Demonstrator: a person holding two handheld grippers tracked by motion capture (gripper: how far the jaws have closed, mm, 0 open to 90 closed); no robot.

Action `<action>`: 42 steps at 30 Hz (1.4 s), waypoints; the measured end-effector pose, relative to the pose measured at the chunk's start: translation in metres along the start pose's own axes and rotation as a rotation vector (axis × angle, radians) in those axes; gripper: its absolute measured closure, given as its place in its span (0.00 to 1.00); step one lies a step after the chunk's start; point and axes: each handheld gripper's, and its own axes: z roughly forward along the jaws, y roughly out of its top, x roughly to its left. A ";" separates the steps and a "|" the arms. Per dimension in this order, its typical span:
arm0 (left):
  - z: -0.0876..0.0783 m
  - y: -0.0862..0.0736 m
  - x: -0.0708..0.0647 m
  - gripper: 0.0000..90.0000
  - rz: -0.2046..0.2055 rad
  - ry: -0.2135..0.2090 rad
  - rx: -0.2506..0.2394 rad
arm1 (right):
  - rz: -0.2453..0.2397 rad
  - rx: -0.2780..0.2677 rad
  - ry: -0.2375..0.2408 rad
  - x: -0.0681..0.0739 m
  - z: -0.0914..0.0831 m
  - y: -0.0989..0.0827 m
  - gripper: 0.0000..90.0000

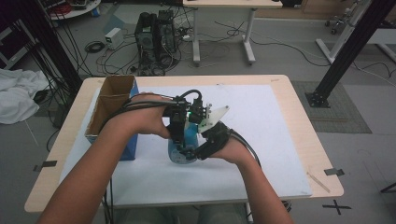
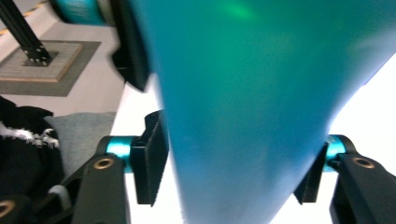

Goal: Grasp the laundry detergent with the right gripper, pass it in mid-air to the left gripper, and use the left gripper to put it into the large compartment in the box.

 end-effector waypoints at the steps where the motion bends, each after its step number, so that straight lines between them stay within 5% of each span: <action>1: 0.000 -0.001 0.000 0.44 -0.017 -0.014 -0.001 | -0.007 0.002 -0.014 0.000 -0.001 0.000 0.36; 4: -0.002 -0.003 0.003 0.44 -0.008 -0.019 0.019 | -0.064 -0.039 0.007 -0.003 -0.001 0.000 0.29; 5: -0.004 -0.004 0.004 0.44 -0.007 -0.010 0.016 | -0.092 -0.052 -0.021 -0.005 -0.001 0.000 0.26; 6: -0.004 -0.006 0.004 0.44 -0.029 -0.017 0.004 | -0.258 -0.158 -0.008 -0.015 0.004 0.003 0.25; 7: -0.006 -0.008 0.005 0.44 -0.022 -0.015 0.010 | -0.298 -0.178 0.005 -0.019 0.003 0.004 0.25; 8: -0.008 -0.010 0.004 0.44 -0.057 -0.024 0.009 | -0.320 -0.193 0.010 -0.020 0.002 0.005 0.24; 10: -0.012 -0.013 0.007 0.44 -0.057 -0.019 0.012 | -0.283 -0.152 -0.005 -0.018 -0.004 0.002 0.15; 11: -0.014 -0.015 0.007 0.44 -0.077 -0.023 0.011 | -0.364 -0.188 -0.011 -0.024 -0.002 0.004 0.15; 12: -0.016 -0.017 0.008 0.44 -0.074 -0.008 0.011 | -0.290 -0.135 -0.010 -0.020 -0.009 0.000 0.15; 14: -0.021 -0.021 0.009 0.44 -0.092 -0.005 0.010 | -0.222 -0.080 -0.019 -0.016 -0.017 -0.003 0.15; 15: -0.023 -0.023 0.009 0.44 -0.101 -0.002 0.008 | 0.094 0.144 -0.050 0.005 -0.034 -0.007 0.15; 17: -0.028 -0.028 0.010 0.44 -0.116 0.001 0.008 | 0.061 0.161 -0.053 0.002 -0.040 -0.008 0.15; 19: -0.032 -0.032 0.012 0.44 -0.139 0.001 0.006 | 0.069 0.184 -0.067 0.003 -0.046 -0.007 0.15; 21: -0.037 -0.036 0.013 0.43 -0.165 0.001 0.010 | 0.127 0.238 -0.080 0.007 -0.055 -0.005 0.15; 29: -0.060 -0.054 0.020 0.43 -0.269 -0.010 0.001 | 0.128 0.316 -0.108 0.004 -0.077 -0.003 0.14; 42: -0.093 -0.093 0.032 0.43 -0.499 -0.015 -0.037 | 0.164 0.385 -0.137 0.006 -0.102 -0.013 0.14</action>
